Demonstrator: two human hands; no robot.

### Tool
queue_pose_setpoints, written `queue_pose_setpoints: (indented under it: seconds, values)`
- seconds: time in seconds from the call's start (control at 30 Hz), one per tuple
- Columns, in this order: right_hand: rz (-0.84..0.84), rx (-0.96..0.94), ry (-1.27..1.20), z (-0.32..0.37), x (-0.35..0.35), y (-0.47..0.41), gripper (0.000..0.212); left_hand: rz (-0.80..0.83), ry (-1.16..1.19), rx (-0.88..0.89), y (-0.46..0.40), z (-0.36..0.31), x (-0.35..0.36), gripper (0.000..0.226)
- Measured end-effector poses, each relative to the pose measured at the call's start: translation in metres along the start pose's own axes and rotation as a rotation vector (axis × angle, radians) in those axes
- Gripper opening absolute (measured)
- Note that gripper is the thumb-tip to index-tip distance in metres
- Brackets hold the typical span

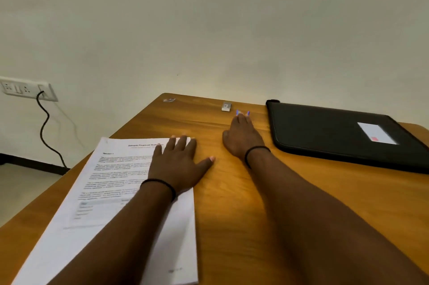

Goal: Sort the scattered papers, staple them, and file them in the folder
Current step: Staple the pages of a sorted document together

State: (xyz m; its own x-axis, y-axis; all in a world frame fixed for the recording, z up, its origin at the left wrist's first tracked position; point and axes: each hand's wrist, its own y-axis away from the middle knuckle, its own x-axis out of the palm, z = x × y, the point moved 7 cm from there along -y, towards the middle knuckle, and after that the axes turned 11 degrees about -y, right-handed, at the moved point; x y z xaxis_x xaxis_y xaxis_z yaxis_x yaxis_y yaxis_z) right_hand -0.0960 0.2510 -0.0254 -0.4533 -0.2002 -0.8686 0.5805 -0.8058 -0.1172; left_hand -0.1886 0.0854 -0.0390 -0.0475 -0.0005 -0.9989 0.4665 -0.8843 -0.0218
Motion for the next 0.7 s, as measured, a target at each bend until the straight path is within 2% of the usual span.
queue_pose_setpoints:
  seconds: [0.17,0.37,0.43,0.5,0.57,0.63,0.7]
  values:
    - [-0.033,0.037,0.013,-0.007,0.006,-0.054,0.067,0.009,-0.002,-0.010,-0.004,0.001,0.004,0.084]
    - [-0.063,0.057,0.041,-0.015,0.007,-0.072,0.067,0.025,0.001,-0.010,-0.006,0.001,0.006,0.085]
    - [-0.176,-0.005,0.044,-0.008,-0.004,-0.064,0.063,0.028,0.004,-0.009,-0.005,0.001,0.004,0.084]
    - [-0.372,-0.060,0.123,-0.005,-0.024,-0.044,0.053,0.024,0.010,-0.004,-0.004,-0.001,0.002,0.083]
    - [-0.458,0.073,0.265,-0.019,-0.040,-0.025,0.054,0.026,0.023,-0.002,-0.004,0.000,0.002,0.083]
    - [-0.338,0.359,0.301,-0.053,-0.047,-0.008,0.065,0.018,0.045,-0.001,-0.003,0.000,0.001,0.083]
    - [-0.177,0.507,0.257,-0.079,-0.042,0.007,0.069,0.012,0.057,0.003,-0.002,0.001,0.000,0.082]
